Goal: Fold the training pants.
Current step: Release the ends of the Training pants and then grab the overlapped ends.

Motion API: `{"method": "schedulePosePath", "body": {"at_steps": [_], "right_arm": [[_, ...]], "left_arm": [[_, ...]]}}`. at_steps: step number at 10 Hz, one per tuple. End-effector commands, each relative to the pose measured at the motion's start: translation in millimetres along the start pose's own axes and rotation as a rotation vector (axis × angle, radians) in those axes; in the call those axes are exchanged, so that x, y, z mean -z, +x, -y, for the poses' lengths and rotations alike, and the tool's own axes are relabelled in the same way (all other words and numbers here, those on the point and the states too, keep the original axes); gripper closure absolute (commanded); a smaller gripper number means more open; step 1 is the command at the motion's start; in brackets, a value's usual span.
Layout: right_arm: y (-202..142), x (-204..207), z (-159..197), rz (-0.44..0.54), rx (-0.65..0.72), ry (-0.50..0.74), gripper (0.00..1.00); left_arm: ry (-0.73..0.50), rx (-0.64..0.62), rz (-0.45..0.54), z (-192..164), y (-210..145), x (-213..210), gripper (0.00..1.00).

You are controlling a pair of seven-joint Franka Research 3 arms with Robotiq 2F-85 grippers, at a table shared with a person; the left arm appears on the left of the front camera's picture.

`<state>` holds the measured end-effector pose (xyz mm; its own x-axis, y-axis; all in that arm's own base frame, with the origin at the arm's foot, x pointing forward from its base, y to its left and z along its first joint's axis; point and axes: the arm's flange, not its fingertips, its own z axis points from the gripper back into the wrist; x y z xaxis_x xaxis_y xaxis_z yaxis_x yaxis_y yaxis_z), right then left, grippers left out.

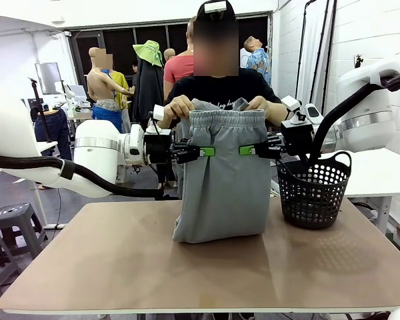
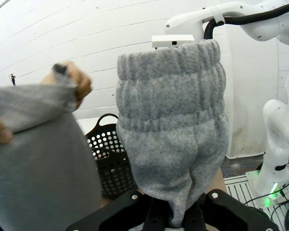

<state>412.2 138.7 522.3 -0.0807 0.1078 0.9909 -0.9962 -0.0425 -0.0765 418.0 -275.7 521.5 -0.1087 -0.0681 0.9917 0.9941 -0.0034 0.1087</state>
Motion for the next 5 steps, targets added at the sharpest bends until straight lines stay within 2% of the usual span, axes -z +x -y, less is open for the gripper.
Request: {"method": "schedulePosePath", "body": {"at_steps": [1, 5], "right_arm": [[0.7, 0.9, -2.9, 0.026, -0.004, -0.006, 1.0], [0.7, 0.9, -2.9, 0.026, -0.004, -0.006, 1.0]], "left_arm": [[0.016, 0.008, 0.021, -0.3, 2.9, 0.1, 1.0], [0.016, 0.008, 0.021, -0.3, 2.9, 0.1, 1.0]]}}
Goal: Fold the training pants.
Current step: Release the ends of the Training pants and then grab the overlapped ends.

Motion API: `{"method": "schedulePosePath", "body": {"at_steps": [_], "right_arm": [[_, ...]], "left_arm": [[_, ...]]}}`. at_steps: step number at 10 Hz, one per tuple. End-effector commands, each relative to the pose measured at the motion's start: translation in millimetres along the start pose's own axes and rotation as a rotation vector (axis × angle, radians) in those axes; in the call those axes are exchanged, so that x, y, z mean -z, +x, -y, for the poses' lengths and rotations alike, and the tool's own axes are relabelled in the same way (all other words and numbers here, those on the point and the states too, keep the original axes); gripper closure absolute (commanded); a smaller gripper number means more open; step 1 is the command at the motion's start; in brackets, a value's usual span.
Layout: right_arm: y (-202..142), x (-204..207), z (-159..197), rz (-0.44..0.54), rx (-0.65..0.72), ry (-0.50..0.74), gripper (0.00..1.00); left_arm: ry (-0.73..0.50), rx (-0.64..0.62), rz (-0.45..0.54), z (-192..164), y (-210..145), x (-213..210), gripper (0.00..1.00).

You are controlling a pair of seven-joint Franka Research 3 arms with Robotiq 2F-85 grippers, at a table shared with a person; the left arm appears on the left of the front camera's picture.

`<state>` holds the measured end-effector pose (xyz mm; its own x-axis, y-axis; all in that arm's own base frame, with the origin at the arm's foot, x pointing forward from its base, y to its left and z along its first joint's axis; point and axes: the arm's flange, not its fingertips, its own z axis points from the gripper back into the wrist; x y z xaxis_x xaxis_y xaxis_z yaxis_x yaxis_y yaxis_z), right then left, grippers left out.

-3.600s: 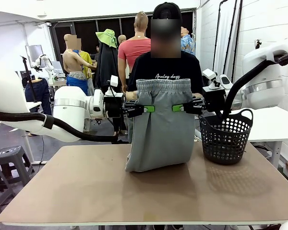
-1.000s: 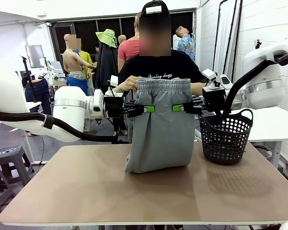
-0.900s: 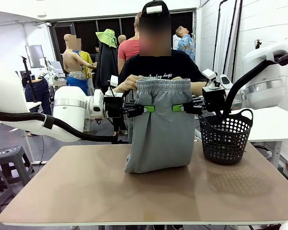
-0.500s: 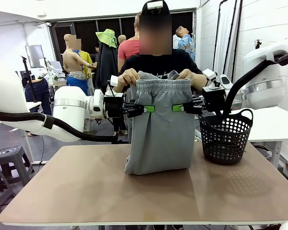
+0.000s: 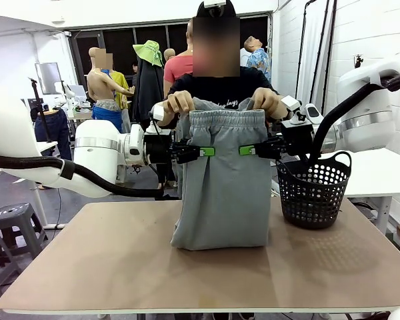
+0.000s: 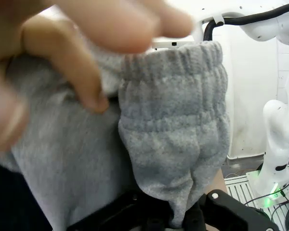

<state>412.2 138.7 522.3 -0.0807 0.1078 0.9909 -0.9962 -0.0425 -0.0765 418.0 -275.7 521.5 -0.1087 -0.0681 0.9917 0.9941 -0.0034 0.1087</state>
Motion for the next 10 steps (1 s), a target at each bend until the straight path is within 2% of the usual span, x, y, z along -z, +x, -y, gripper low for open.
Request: {"method": "schedulePosePath", "body": {"at_steps": [1, 10], "right_arm": [[0.7, 0.9, -2.9, 0.026, -0.004, -0.006, 1.0], [0.7, 0.9, -2.9, 0.026, -0.004, -0.006, 1.0]], "left_arm": [[0.016, 0.008, 0.021, -0.3, 2.9, 0.1, 1.0], [0.016, 0.008, 0.021, -0.3, 2.9, 0.1, 1.0]]}}
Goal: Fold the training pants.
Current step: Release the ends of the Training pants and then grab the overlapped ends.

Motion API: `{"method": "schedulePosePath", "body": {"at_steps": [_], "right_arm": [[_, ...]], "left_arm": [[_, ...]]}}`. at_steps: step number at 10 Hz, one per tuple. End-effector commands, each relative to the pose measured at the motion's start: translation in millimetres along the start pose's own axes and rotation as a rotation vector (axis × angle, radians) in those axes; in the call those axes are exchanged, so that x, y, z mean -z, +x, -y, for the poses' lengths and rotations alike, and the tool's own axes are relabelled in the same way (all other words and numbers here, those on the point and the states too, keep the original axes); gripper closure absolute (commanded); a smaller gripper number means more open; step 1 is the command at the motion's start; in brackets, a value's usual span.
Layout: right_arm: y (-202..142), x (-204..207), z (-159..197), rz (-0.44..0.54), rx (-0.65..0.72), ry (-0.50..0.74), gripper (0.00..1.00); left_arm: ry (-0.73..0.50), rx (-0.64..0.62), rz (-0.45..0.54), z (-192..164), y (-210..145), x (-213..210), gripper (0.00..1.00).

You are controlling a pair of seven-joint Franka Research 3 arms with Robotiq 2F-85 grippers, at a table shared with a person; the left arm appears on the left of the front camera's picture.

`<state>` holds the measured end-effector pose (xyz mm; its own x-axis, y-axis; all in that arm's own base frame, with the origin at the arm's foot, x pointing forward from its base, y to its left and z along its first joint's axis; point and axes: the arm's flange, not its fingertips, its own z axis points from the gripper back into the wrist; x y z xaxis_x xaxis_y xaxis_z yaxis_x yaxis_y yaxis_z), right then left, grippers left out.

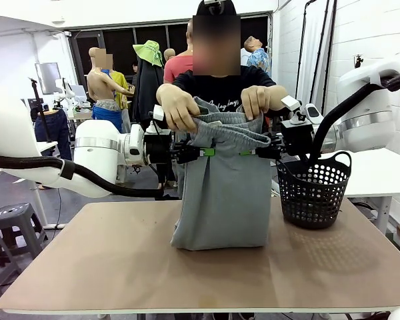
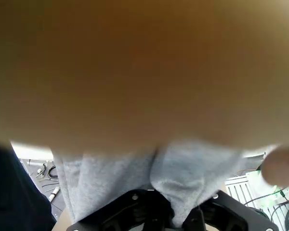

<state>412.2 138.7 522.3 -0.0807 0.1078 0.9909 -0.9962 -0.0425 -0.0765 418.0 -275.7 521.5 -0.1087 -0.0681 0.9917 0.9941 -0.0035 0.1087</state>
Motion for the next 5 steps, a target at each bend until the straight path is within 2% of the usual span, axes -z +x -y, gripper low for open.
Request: {"method": "schedulePosePath", "body": {"at_steps": [1, 5], "right_arm": [[0.7, 0.9, -2.9, 0.026, -0.004, -0.006, 1.0], [0.7, 0.9, -2.9, 0.026, -0.004, -0.006, 1.0]], "left_arm": [[0.016, 0.008, 0.021, -0.3, 2.9, 0.1, 1.0], [0.016, 0.008, 0.021, -0.3, 2.9, 0.1, 1.0]]}}
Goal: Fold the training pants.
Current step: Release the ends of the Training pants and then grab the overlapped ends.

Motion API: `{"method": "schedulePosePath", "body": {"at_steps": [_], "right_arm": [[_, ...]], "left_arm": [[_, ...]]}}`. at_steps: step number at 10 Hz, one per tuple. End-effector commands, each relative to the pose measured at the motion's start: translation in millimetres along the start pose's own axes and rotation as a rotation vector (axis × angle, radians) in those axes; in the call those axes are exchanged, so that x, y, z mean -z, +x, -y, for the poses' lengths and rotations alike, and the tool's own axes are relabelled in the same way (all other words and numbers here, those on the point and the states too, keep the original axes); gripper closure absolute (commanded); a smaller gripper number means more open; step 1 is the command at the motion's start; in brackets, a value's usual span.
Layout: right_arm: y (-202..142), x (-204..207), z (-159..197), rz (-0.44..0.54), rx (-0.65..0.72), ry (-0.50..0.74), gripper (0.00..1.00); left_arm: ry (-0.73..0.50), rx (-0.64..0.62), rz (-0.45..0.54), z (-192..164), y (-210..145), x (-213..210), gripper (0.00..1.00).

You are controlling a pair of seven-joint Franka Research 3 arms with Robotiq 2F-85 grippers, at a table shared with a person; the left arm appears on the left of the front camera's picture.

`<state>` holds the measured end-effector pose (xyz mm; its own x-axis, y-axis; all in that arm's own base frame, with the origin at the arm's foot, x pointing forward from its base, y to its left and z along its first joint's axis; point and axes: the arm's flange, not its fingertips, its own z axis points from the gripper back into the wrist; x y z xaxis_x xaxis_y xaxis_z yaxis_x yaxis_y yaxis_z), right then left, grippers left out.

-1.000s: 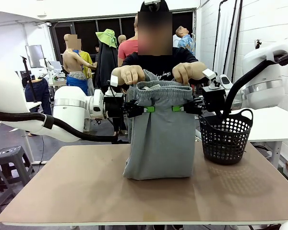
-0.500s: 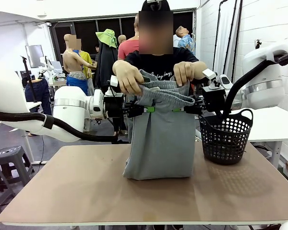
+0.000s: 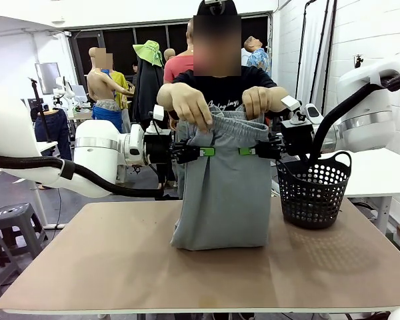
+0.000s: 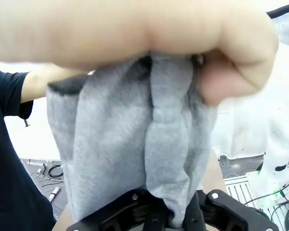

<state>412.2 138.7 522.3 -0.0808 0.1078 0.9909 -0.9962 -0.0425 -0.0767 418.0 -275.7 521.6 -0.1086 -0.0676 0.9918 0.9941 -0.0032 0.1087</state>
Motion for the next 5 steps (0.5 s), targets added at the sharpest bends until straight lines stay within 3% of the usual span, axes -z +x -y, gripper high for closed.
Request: {"method": "schedulePosePath", "body": {"at_steps": [1, 5], "right_arm": [[0.7, 1.0, -2.8, 0.026, -0.004, -0.006, 1.0], [0.7, 1.0, -2.8, 0.026, -0.004, -0.006, 1.0]], "left_arm": [[0.016, 0.008, 0.021, -0.3, 2.8, 0.1, 1.0], [0.016, 0.008, 0.021, -0.3, 2.8, 0.1, 1.0]]}}
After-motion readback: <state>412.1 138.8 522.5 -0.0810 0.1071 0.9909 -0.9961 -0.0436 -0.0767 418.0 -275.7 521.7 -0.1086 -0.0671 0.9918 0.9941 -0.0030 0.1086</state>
